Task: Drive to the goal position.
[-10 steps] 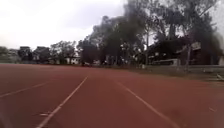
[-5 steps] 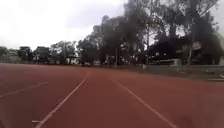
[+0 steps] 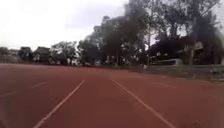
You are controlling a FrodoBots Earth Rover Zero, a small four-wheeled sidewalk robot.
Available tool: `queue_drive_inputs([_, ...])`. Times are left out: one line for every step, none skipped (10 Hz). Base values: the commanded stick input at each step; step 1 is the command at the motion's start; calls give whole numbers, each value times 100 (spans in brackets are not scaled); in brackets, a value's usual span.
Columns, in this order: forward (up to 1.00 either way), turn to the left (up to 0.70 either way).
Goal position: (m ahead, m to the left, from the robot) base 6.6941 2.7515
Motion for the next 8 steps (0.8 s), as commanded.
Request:
queue_drive_inputs([45,27])
queue_drive_inputs([45,27])
queue_drive_inputs([45,27])
queue_drive_inputs([45,27])
queue_drive_inputs([45,27])
queue_drive_inputs([45,27])
queue_drive_inputs([45,27])
queue_drive_inputs([45,27])
